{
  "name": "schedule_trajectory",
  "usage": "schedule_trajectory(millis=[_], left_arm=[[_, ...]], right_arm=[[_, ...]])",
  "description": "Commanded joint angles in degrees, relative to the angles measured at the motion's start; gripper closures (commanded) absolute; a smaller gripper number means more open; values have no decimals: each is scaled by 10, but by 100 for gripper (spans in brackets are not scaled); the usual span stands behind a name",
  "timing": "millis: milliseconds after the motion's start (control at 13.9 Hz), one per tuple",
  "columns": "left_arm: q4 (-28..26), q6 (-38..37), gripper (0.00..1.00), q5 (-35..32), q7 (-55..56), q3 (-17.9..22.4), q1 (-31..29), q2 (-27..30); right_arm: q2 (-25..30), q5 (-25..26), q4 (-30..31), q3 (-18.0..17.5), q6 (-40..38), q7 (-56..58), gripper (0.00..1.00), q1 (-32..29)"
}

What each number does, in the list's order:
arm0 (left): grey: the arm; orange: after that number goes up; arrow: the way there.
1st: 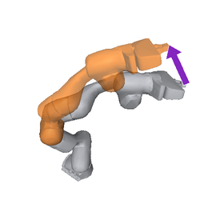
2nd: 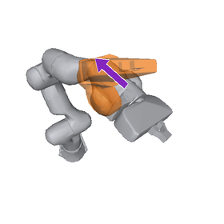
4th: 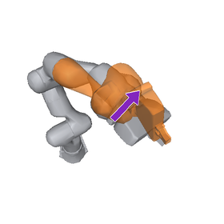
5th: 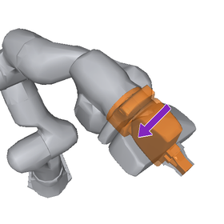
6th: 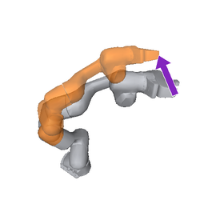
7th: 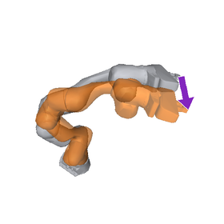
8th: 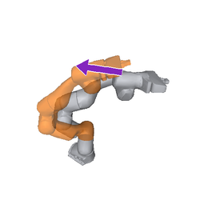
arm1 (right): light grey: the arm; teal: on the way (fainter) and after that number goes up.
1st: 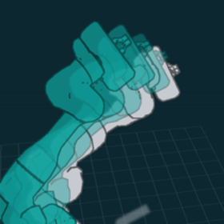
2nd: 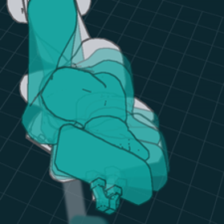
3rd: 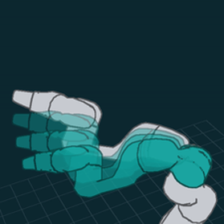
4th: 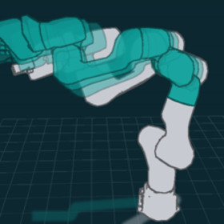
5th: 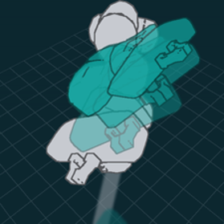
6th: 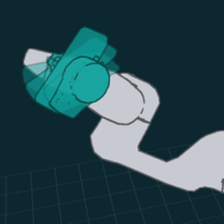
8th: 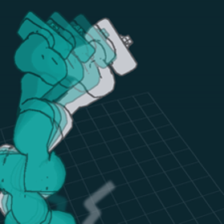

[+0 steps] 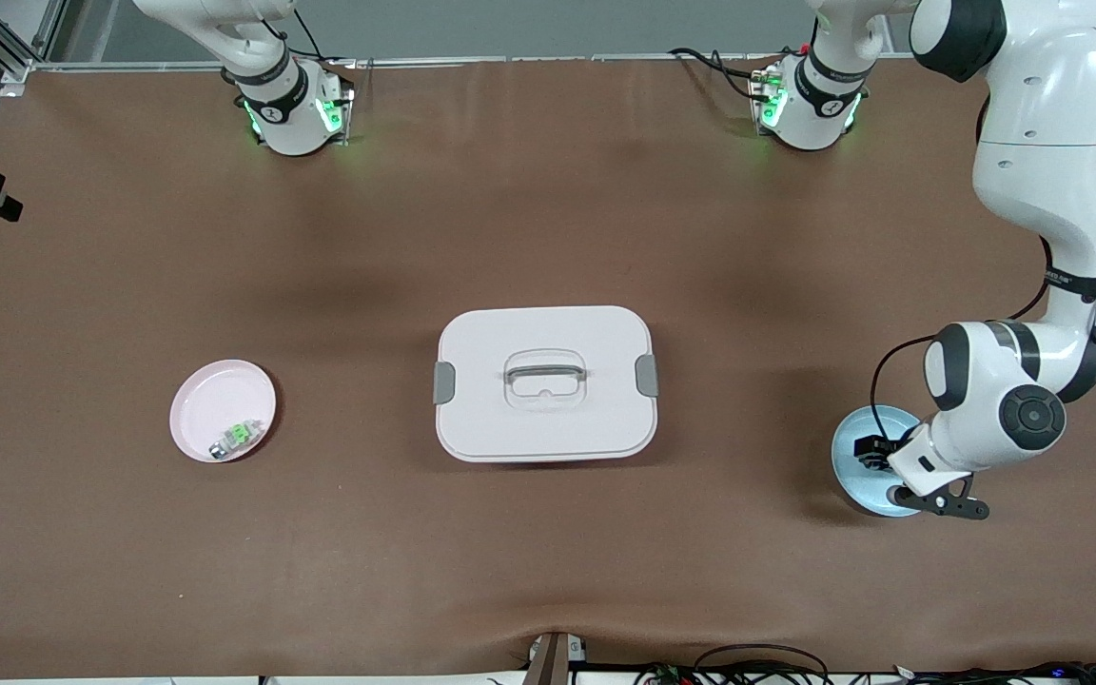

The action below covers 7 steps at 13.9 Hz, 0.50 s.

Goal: Transfer orange switch to right arm and place
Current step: 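Lower the left gripper and close it on the orange switch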

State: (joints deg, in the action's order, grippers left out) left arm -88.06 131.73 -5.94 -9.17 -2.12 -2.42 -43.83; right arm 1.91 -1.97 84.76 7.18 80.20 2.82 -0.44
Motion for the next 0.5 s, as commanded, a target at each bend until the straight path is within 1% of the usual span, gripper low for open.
schedule_trajectory(millis=[0, 432], left_arm=[[-2, -4, 0, -10, -10, -3, -6, 1], [-11, -2, 0, -4, -4, -3, -10, 0]], right_arm=[[5, -13, -4, 1, -2, 3, 0, 0], [5, -14, -5, 2, 1, 3, 0, -2]])
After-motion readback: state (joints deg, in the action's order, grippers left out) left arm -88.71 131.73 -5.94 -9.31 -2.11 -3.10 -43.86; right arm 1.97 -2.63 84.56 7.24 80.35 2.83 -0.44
